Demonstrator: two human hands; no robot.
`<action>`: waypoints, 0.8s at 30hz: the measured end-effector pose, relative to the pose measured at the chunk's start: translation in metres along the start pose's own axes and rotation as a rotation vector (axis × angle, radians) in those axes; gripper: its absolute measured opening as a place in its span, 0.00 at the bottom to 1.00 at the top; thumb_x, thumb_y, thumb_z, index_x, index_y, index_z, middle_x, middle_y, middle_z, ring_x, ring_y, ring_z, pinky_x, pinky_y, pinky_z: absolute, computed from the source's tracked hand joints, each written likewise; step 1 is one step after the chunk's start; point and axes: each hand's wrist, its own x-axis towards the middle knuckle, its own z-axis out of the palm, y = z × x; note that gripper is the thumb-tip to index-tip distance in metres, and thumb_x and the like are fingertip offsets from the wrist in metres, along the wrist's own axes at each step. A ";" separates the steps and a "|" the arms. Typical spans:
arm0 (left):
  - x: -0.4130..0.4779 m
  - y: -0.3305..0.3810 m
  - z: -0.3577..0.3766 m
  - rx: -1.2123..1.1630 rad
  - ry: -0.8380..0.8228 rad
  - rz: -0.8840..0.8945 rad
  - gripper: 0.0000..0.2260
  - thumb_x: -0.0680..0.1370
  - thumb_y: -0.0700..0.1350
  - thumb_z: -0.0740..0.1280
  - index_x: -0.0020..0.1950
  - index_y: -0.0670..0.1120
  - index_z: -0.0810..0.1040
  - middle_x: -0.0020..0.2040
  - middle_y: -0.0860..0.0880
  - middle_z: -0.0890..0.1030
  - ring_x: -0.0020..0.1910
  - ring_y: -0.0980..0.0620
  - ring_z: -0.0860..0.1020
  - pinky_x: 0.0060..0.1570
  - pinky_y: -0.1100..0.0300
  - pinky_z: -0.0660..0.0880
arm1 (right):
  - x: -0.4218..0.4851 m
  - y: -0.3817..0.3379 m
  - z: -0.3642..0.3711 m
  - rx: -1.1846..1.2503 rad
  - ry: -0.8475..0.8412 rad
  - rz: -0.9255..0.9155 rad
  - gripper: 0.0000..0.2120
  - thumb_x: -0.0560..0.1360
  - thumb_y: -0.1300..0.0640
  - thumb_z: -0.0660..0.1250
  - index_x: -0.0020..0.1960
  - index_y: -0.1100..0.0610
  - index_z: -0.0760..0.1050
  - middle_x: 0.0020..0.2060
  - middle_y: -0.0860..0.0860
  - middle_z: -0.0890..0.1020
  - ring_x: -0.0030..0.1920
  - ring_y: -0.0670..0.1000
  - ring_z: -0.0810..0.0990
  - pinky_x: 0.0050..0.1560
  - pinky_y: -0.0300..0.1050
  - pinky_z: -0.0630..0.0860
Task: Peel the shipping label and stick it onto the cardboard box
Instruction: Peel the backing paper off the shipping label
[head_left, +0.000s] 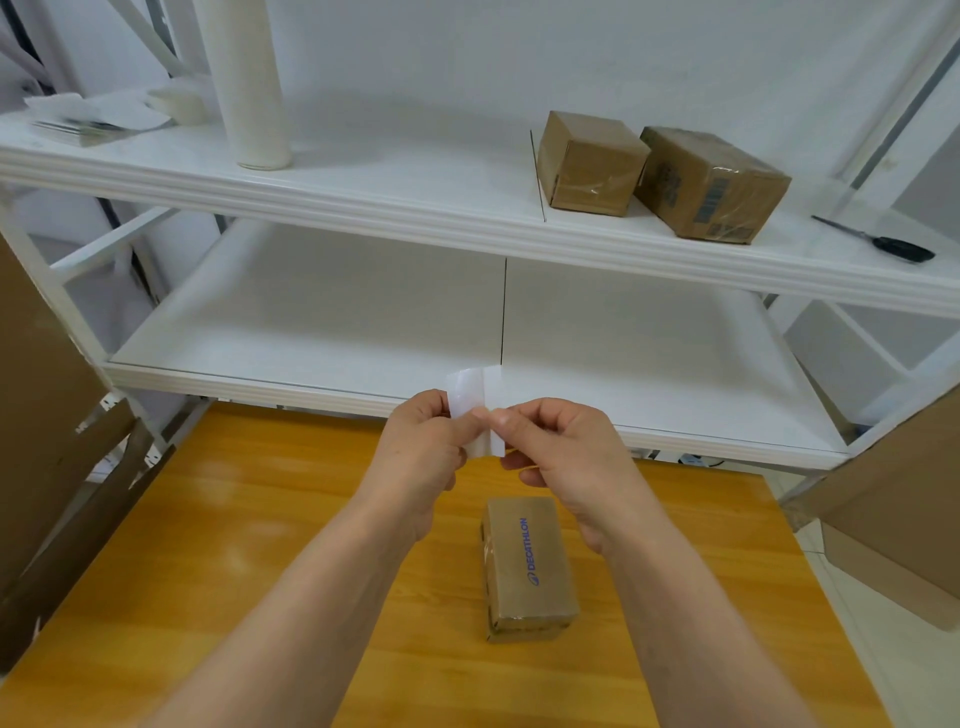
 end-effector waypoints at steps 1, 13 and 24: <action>0.000 0.000 0.000 -0.006 -0.009 -0.003 0.05 0.79 0.43 0.68 0.53 0.43 0.81 0.36 0.47 0.75 0.27 0.54 0.66 0.22 0.64 0.62 | 0.001 0.000 0.000 0.000 0.011 0.001 0.08 0.77 0.49 0.71 0.48 0.53 0.83 0.42 0.49 0.86 0.40 0.44 0.84 0.40 0.40 0.78; 0.002 -0.001 0.000 -0.094 -0.070 -0.046 0.05 0.80 0.38 0.65 0.53 0.42 0.80 0.37 0.46 0.80 0.34 0.52 0.76 0.32 0.59 0.72 | 0.005 0.004 -0.002 0.001 0.118 0.036 0.10 0.83 0.52 0.59 0.51 0.52 0.78 0.48 0.49 0.83 0.38 0.44 0.84 0.37 0.39 0.78; 0.003 -0.003 -0.002 -0.038 0.008 -0.051 0.10 0.77 0.43 0.72 0.57 0.47 0.81 0.38 0.49 0.80 0.29 0.53 0.66 0.23 0.64 0.63 | 0.005 0.003 -0.004 0.028 0.161 0.047 0.10 0.83 0.53 0.59 0.50 0.52 0.79 0.47 0.50 0.84 0.34 0.46 0.85 0.36 0.44 0.83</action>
